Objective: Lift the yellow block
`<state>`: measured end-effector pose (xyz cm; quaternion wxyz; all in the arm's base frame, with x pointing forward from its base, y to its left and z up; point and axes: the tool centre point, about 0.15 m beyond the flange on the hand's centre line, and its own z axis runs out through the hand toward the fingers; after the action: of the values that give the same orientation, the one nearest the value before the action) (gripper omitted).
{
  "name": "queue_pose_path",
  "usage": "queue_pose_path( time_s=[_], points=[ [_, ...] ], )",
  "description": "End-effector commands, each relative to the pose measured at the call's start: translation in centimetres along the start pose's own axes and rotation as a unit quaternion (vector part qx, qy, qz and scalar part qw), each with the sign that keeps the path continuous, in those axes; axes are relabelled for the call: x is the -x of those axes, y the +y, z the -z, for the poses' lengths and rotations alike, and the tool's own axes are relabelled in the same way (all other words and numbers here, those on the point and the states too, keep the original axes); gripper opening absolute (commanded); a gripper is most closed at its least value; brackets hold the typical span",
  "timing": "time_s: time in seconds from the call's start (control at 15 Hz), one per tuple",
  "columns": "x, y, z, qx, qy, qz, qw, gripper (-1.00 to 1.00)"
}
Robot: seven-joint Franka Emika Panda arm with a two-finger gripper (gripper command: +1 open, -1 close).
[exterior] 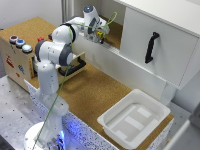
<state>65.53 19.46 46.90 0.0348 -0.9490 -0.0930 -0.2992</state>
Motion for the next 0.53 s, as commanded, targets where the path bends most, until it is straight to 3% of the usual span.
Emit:
queue_pose_path(
  time_s=[0.0,0.27,0.47],
  points=[
    [-1.9,-0.1,-1.7,0.064,-0.016,-0.023,0.998,-1.00],
    [-1.8,0.4,-2.1,0.080,-0.001,-0.032,0.996,-1.00],
    [-1.3,0.8,-0.2,0.082,0.014,-0.038,0.996,-1.00]
  ],
)
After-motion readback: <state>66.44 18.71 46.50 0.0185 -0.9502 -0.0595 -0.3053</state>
